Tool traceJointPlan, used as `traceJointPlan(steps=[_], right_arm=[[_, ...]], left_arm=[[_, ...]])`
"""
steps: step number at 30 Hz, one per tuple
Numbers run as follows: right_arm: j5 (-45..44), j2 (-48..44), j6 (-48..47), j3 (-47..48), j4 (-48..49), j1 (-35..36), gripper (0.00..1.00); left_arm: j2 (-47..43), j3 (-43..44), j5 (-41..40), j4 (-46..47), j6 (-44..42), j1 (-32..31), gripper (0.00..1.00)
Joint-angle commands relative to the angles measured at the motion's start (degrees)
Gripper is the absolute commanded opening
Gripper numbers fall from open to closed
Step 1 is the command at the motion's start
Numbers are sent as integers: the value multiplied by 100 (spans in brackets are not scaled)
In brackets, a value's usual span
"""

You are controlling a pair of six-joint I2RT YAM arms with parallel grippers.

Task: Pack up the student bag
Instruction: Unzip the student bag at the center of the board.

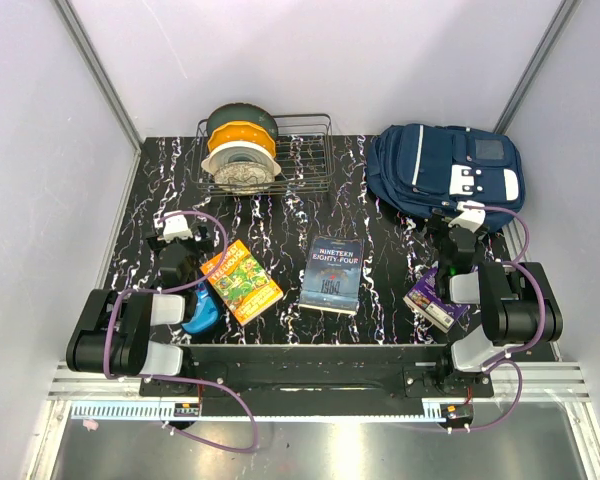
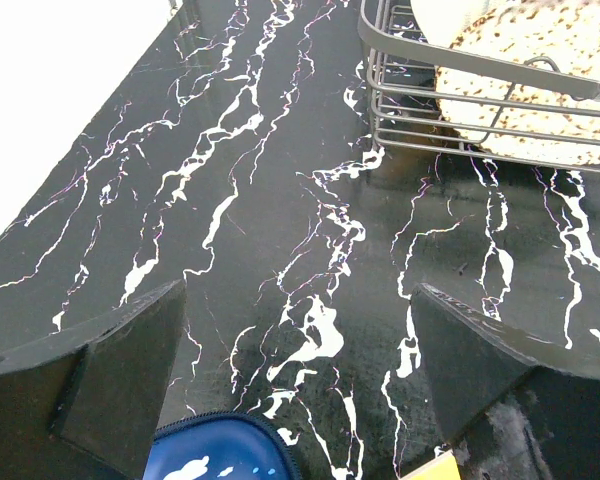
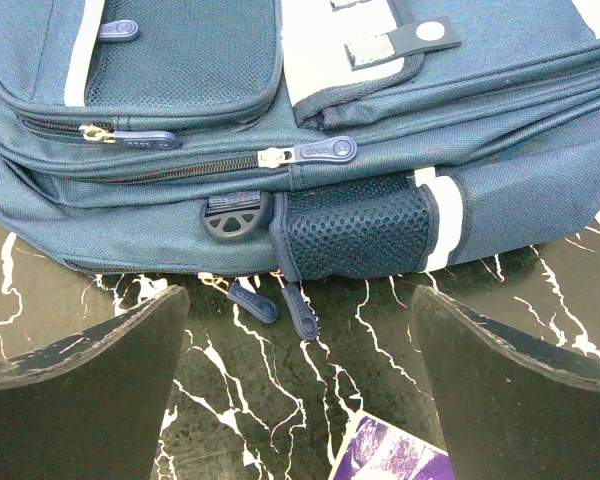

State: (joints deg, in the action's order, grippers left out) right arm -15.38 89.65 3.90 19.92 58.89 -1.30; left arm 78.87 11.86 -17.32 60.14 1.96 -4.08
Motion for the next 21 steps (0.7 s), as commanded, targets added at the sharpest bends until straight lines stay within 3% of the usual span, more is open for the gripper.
traceJointPlan(steps=[1, 8, 9, 10, 11, 14, 18, 19, 21], right_arm=[[8, -53, -4, 82, 351, -19, 100], [-96, -131, 14, 38, 394, -19, 100], [-167, -245, 58, 21, 299, -19, 100], [-385, -559, 136, 64, 89, -19, 100], [-509, -754, 198, 160, -226, -19, 100], [-843, -1510, 925, 862, -2951, -19, 100], [-1370, -2038, 1910, 1706, -4655, -19, 100], [-1302, -2291, 2322, 1986, -5068, -19, 100], [-768, -2504, 2037, 1963, -5213, -19, 100]], left_arm=[[-12, 97, 115, 472, -20, 21, 99], [-21, 63, 89, 516, -11, 21, 99], [-47, 71, -329, 551, 41, 4, 99], [-256, 106, -255, 186, 172, 12, 99], [-241, 37, -254, 322, 147, 3, 99], [-275, -60, -272, 464, 112, 3, 99], [-354, -429, -228, 1087, 103, 3, 99], [-381, -456, -228, 1183, 103, -5, 99], [-459, -430, -436, 1150, 24, -23, 99]])
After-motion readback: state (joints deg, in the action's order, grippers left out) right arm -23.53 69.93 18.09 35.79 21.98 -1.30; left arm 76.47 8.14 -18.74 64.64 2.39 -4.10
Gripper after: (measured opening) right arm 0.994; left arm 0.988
